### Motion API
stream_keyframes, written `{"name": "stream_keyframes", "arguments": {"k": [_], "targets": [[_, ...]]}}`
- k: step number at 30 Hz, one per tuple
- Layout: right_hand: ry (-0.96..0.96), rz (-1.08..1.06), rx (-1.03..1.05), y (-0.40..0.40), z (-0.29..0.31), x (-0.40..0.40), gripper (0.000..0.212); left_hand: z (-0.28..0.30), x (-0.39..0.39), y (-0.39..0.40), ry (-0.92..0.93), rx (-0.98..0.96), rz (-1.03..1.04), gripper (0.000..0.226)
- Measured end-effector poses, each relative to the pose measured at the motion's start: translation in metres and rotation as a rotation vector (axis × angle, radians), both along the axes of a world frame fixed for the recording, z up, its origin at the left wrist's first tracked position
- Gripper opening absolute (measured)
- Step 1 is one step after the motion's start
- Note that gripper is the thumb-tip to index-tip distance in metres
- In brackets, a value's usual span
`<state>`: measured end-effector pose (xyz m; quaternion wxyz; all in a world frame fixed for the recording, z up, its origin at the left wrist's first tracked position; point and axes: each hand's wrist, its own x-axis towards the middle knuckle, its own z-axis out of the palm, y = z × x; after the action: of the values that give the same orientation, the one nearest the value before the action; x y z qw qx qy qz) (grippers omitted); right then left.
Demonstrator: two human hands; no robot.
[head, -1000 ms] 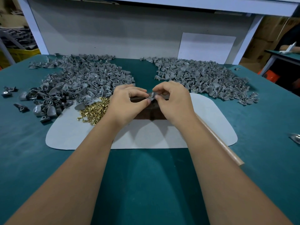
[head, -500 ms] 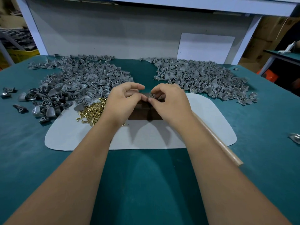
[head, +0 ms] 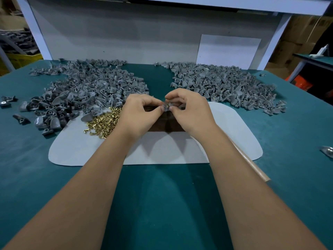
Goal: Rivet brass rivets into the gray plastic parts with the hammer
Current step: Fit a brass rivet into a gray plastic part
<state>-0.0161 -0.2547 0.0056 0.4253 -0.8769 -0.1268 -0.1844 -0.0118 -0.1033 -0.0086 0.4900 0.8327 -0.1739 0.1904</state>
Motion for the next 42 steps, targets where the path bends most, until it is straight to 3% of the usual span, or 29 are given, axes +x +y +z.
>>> {"name": "stream_keyframes", "arguments": {"k": [6, 11, 20, 23, 27, 33, 38, 42], "targets": [[0.035, -0.073, 0.134, 0.0, 0.006, -0.004, 0.028, -0.004, 0.006, 0.002, -0.028, 0.088, 0.079, 0.01], [-0.001, -0.058, 0.012, 0.004, 0.004, -0.004, 0.008, -0.003, 0.005, 0.003, -0.059, 0.09, 0.073, 0.009], [-0.098, -0.128, -0.291, 0.007, 0.003, 0.001, 0.01, -0.003, 0.006, 0.001, -0.088, 0.128, 0.073, 0.011], [-0.132, -0.172, -0.354, 0.01, 0.002, 0.001, 0.007, -0.002, 0.003, -0.001, -0.106, 0.146, 0.087, 0.021], [-0.149, -0.192, -0.307, 0.014, 0.001, 0.0, 0.009, -0.003, 0.003, -0.002, -0.099, 0.095, 0.102, 0.007], [-0.121, -0.16, -0.178, 0.009, 0.0, 0.0, 0.011, -0.002, 0.003, 0.0, -0.065, 0.1, 0.066, 0.009], [-0.141, -0.15, -0.212, 0.006, -0.001, 0.002, 0.009, 0.0, 0.002, -0.002, -0.035, 0.06, 0.055, 0.007], [-0.145, -0.131, -0.225, 0.007, -0.001, 0.003, 0.009, 0.003, 0.0, -0.003, -0.004, 0.054, 0.05, 0.028]]}}
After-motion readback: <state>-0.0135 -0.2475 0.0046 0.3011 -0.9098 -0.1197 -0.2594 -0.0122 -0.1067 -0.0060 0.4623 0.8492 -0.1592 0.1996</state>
